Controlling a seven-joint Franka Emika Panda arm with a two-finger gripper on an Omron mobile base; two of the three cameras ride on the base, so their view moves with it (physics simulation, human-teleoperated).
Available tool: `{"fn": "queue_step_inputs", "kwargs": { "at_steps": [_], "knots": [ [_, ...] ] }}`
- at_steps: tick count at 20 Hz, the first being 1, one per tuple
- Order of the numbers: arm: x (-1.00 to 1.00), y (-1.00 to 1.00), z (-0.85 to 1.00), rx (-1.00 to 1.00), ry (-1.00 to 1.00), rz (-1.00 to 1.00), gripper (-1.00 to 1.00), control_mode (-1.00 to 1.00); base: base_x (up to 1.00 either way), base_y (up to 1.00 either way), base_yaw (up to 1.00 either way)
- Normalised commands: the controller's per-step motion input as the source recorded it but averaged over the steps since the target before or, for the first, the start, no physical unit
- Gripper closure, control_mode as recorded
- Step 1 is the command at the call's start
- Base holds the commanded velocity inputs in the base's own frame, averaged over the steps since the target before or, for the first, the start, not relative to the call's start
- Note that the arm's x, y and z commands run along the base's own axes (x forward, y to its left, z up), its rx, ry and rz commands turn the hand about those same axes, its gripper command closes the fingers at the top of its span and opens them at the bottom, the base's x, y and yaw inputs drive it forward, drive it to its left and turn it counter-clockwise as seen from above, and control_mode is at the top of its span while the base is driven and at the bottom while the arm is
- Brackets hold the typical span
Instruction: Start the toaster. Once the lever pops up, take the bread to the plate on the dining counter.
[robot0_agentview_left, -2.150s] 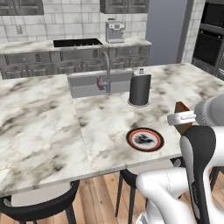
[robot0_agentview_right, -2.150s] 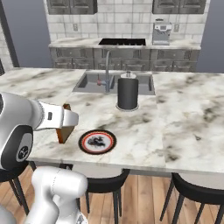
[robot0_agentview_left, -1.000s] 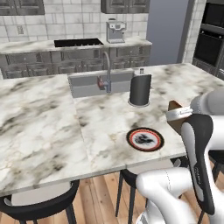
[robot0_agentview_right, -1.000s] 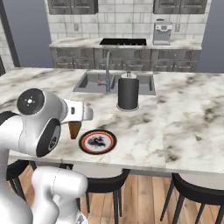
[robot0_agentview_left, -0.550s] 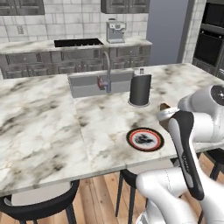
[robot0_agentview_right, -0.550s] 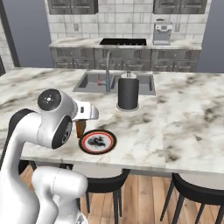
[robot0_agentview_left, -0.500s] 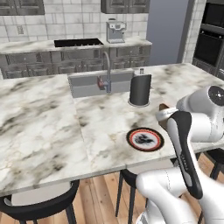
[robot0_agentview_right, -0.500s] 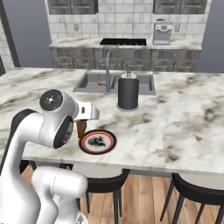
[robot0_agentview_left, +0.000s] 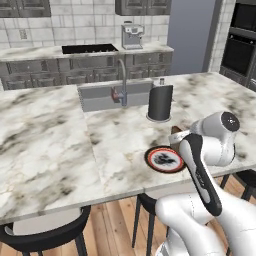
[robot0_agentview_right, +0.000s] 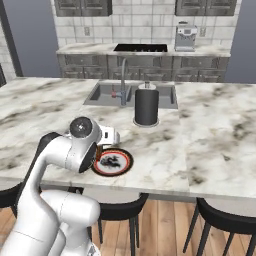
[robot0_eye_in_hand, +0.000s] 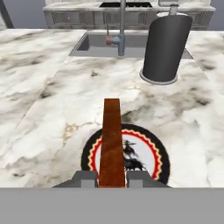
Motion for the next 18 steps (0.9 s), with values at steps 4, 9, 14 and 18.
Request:
{"fn": "queue_step_inputs", "kwargs": {
  "at_steps": [4,9,14,18],
  "knots": [
    [0.51,0.00,-0.62,0.08,0.00,0.03,1.00,-1.00,0.00,0.00,0.00],
    [0.48,-0.02,-0.34,0.04,0.00,0.01,1.00,-1.00,0.00,0.00,0.00],
    [0.47,-0.02,-0.18,0.01,0.00,0.00,1.00,-1.00,0.00,0.00,0.00],
    [0.39,-0.01,-0.29,0.00,0.00,0.00,1.00,-1.00,0.00,0.00,0.00]
  ]
}}
